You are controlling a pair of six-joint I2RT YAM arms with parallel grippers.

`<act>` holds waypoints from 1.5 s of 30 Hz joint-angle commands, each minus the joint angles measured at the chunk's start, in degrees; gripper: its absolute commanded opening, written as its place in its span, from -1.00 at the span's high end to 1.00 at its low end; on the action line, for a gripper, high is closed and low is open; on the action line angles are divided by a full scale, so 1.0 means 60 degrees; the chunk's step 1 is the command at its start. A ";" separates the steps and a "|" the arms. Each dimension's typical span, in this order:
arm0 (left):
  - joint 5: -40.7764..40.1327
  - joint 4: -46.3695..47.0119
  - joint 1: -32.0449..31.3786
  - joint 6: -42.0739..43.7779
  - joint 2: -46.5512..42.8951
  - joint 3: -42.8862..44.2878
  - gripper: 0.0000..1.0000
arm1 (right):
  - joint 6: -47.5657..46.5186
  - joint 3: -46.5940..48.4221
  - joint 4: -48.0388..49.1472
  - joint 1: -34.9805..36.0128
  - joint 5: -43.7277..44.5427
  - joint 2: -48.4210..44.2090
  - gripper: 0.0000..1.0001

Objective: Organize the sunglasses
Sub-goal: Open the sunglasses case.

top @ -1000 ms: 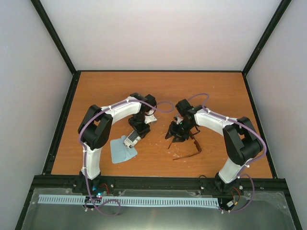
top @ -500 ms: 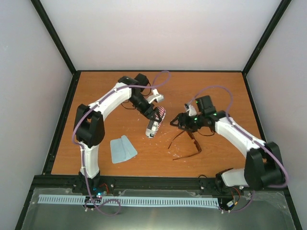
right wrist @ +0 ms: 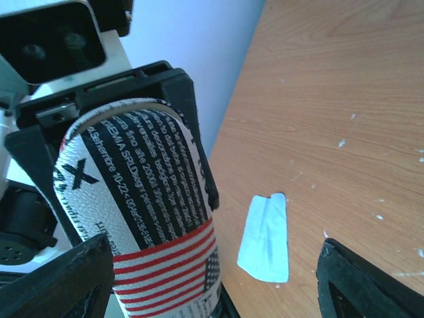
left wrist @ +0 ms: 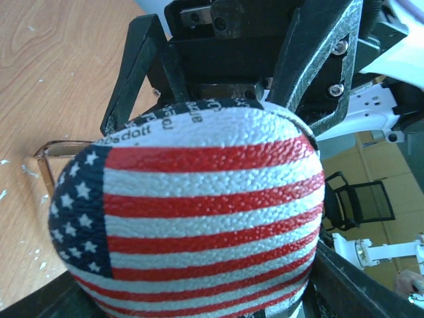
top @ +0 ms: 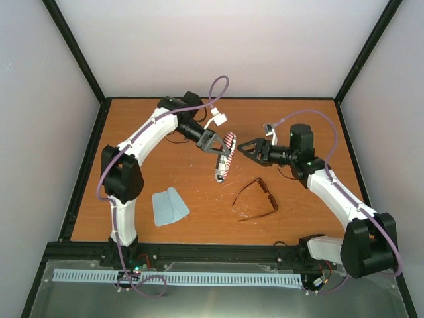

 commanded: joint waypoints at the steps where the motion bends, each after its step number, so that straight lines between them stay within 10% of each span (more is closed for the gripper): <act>1: 0.1084 -0.0225 -0.0007 0.0390 -0.0082 0.0325 0.08 | 0.0423 0.0262 0.1210 0.0066 -0.0666 -0.0003 -0.63; 8: 0.1589 -0.0225 -0.0008 0.0472 -0.0145 0.0374 0.06 | 0.2539 -0.0773 0.4811 0.0248 -0.2103 0.0017 -0.63; 38: 0.2824 -0.0225 -0.0008 0.0431 -0.0044 0.0706 0.00 | 0.3029 -0.0840 0.5866 0.1230 -0.2244 0.0437 -0.42; 45: 0.2838 -0.0227 -0.0007 0.0465 -0.0037 0.0735 -0.05 | 0.3180 -0.0767 0.6197 0.1225 -0.2342 0.0658 0.26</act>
